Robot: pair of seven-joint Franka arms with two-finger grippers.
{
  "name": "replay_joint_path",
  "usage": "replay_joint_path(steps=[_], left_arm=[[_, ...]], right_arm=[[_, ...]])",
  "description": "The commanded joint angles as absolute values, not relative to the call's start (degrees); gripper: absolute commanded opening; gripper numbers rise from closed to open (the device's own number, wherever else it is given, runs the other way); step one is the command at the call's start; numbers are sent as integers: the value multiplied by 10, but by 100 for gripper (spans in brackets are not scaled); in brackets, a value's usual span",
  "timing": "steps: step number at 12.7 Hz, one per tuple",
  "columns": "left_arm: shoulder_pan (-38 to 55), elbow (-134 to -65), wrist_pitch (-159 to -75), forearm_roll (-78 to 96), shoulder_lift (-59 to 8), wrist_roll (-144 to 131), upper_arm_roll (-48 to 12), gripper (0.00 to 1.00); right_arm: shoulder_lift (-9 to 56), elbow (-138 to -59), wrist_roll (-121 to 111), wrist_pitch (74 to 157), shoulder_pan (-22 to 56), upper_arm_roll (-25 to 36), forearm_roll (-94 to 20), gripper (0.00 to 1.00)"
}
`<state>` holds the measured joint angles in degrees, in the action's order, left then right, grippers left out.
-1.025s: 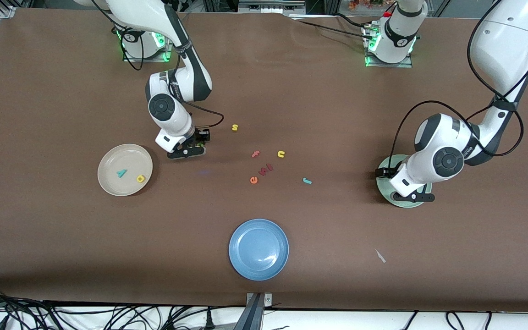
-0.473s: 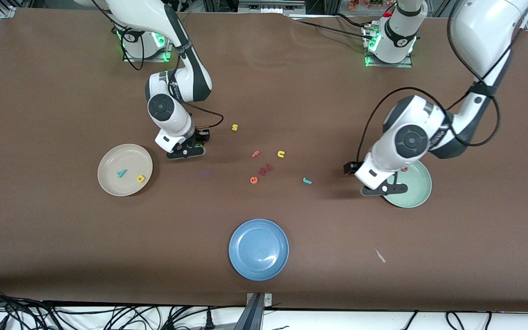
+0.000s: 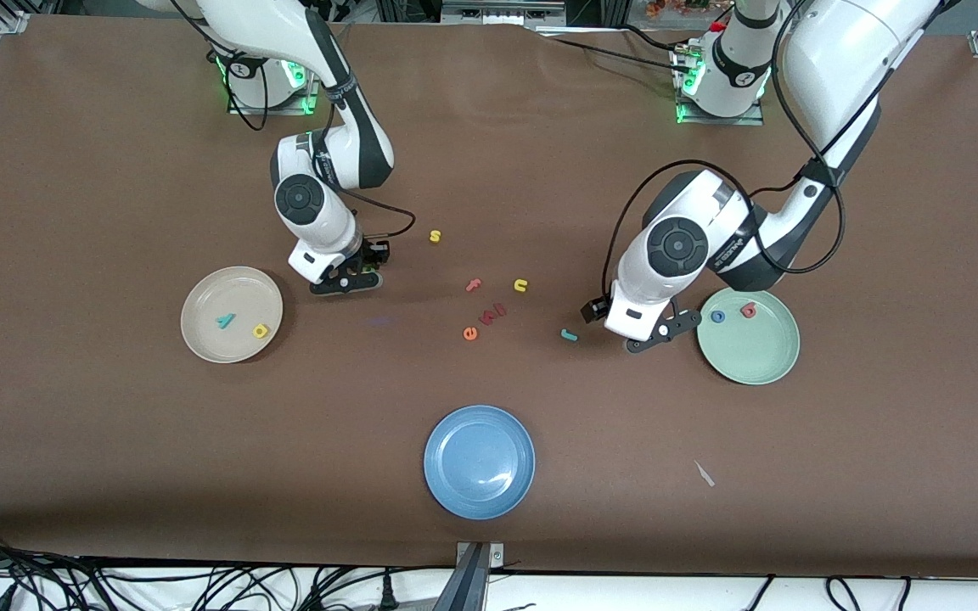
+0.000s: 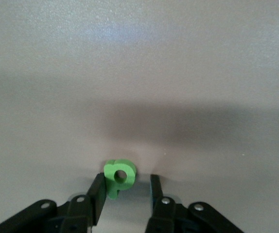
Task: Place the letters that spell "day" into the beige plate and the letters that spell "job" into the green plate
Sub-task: 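Grasp the green p with the right gripper while the left reaches cyan j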
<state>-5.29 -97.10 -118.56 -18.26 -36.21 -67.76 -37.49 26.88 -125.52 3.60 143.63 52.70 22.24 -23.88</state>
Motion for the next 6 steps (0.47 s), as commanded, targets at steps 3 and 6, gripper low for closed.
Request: replay_joint_path(steps=[3, 6], left_arm=[[-39, -915, -1186, -123, -405, -719, -369, 100], [-28, -915, -1236, -129, -416, -803, -367, 100]], right_arm=[[289, -1242, 27, 1446, 528, 214, -257, 34], [293, -1241, 29, 1450, 528, 213, -257, 29]])
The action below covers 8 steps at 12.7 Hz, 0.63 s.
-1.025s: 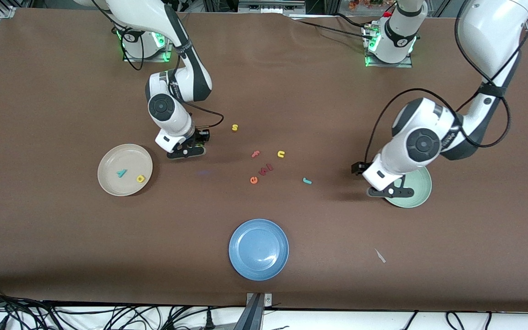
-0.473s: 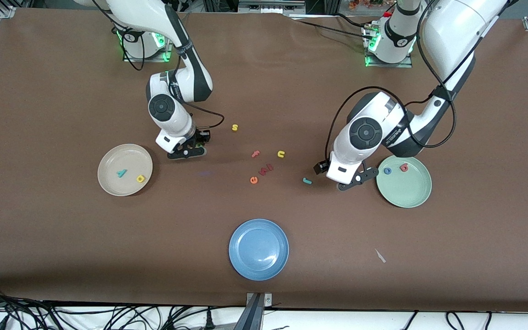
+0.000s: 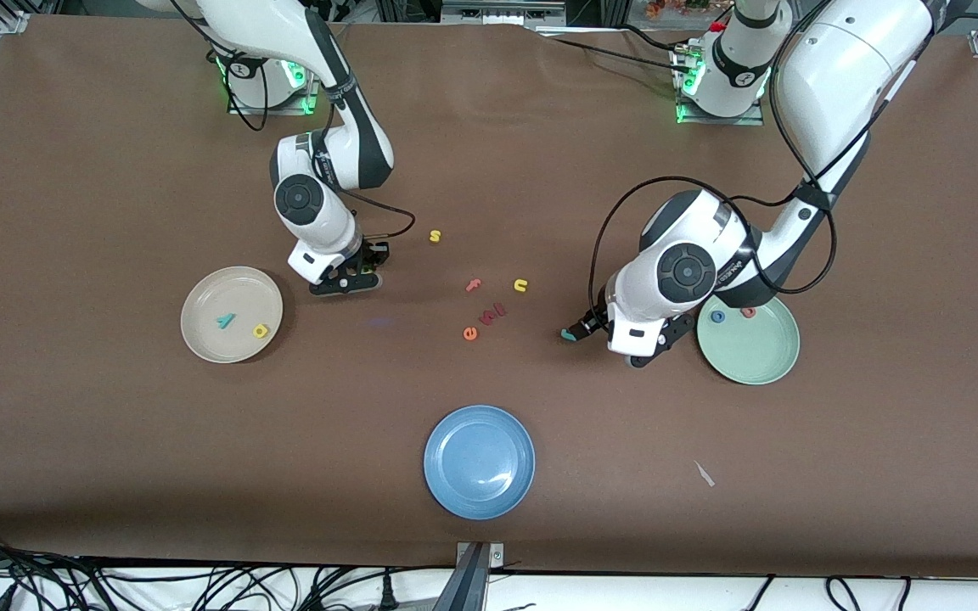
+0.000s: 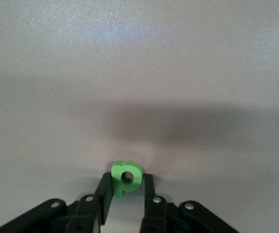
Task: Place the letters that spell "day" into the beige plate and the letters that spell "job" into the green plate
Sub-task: 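Carry the p to the beige plate while the left gripper lowers to j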
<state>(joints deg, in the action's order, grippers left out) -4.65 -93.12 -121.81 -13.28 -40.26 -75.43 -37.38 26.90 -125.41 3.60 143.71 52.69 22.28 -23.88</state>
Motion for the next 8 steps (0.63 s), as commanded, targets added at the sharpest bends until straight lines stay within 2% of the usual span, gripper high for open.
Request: replay_joint_path(steps=[1, 5, 8], left_arm=[[-17, -915, -1244, -132, -421, -822, -364, 100], [40, -915, -1245, -131, -428, -909, -311, 100], [50, -914, -1245, -131, -429, -928, -291, 100]], right_arm=[[294, -1239, 29, 1449, 528, 213, -257, 28], [293, -1228, 24, 1440, 525, 213, -257, 20], [282, -1166, 9, 1317, 505, 244, -256, 18]])
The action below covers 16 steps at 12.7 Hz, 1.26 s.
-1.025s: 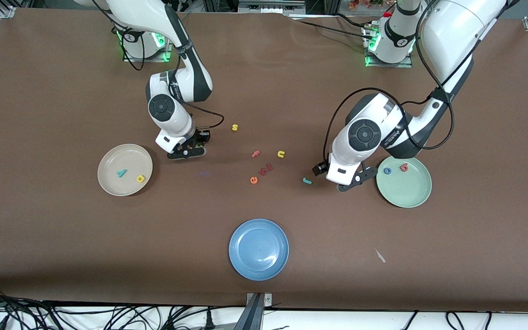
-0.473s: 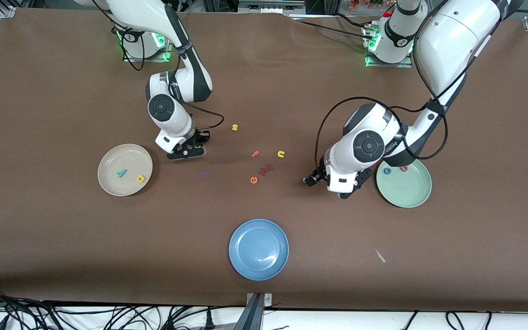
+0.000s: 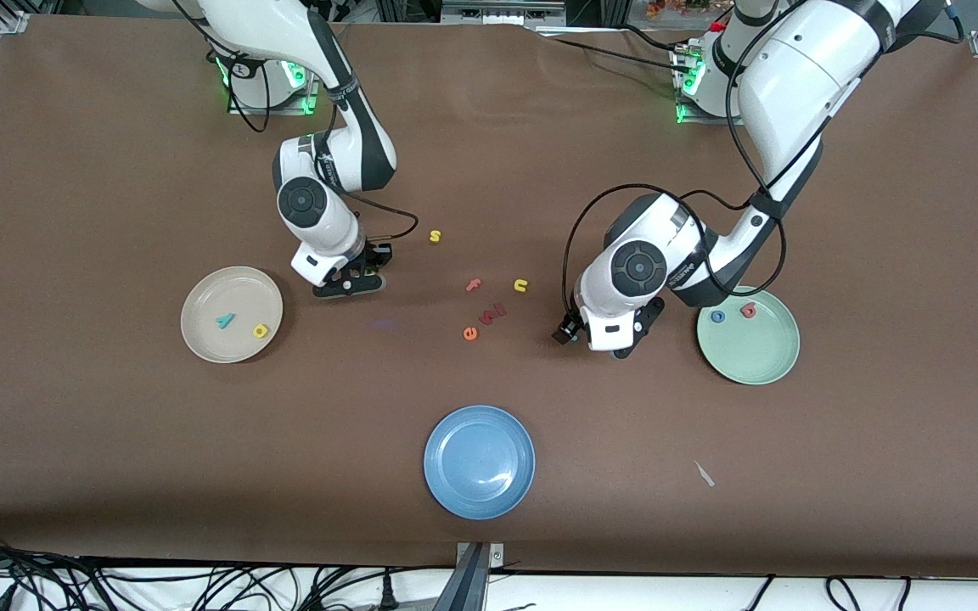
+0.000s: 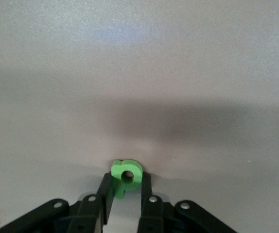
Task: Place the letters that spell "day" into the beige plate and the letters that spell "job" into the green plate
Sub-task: 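Carry the p to the beige plate while the left gripper lowers to j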
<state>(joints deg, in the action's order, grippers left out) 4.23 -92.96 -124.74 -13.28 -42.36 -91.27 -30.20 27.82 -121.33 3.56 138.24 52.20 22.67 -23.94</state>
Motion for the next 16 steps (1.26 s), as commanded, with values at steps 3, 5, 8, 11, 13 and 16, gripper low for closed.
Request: replay_joint_path(steps=[3, 5, 8, 11, 13, 16], left_arm=[[50, -913, -1287, -130, -436, -930, -280, 87], [51, -913, -1299, -129, -443, -931, -280, 65], [57, -913, -1319, -129, -456, -932, -280, 61], [58, -911, -1332, -130, -465, -932, -278, 56], [62, -911, -1336, -131, -471, -932, -272, 53], [75, -911, -1351, -130, -475, -932, -260, 50]], right_arm=[[271, -1158, -27, 1298, 505, 306, -256, 17], [275, -1159, -67, 1296, 493, 351, -256, 15], [277, -1158, -132, 1281, 419, 359, -254, 12], [300, -1158, -191, 1283, 364, 359, -255, 35], [304, -1146, -178, 1281, 362, 358, -256, 100], [303, -1093, -108, 1207, 373, 353, -255, 100]])
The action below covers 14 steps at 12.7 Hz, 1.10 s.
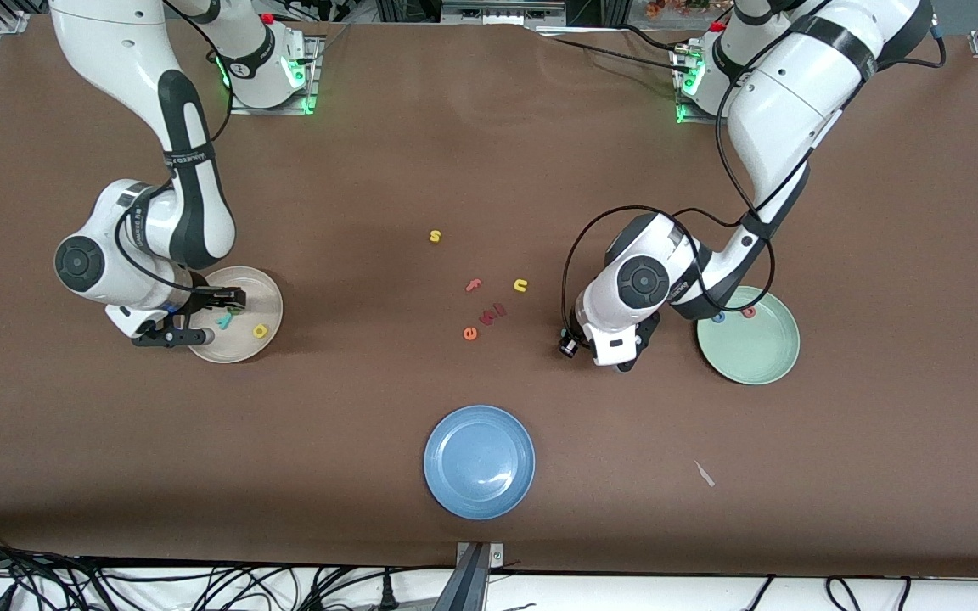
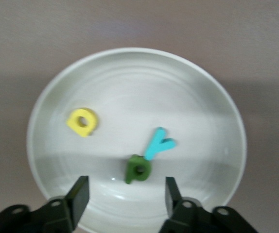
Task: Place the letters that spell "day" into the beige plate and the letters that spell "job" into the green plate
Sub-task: 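Release the p on the beige plate while the left gripper grasps j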
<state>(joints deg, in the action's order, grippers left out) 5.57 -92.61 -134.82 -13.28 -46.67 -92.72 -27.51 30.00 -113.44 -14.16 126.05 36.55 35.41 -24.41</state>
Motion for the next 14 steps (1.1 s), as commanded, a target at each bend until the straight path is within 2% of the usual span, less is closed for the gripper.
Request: replay_joint_path(steps=[1, 4, 7, 8, 9, 10, 12, 14], left_arm=[[77, -911, -1351, -131, -477, -932, -259, 46], [82, -911, -1352, -131, -482, -932, -256, 39], [81, -911, -1352, -131, -483, -932, -255, 13], [80, -911, -1352, -126, -483, -932, -255, 7], [77, -911, -1352, -124, -483, -932, -255, 6], [73, -911, -1352, -123, -483, -932, -255, 3], [68, -910, -1351, -133, -479, -922, -254, 0], [65, -898, -1338, -134, -469, -924, -254, 0]], right_arm=[[302, -1080, -90, 1182, 380, 353, -255, 100], [301, -1046, -28, 1141, 415, 353, -254, 100], [297, -1041, 10, 1133, 442, 355, -249, 100], [295, -1033, 21, 1120, 445, 356, -248, 100], [294, -1025, 29, 1107, 442, 352, -237, 100], [276, -1024, 41, 1101, 420, 325, -215, 100], [237, -1026, 97, 1107, 301, 177, -102, 100], [213, -1027, 131, 1106, 142, 5, -26, 100]])
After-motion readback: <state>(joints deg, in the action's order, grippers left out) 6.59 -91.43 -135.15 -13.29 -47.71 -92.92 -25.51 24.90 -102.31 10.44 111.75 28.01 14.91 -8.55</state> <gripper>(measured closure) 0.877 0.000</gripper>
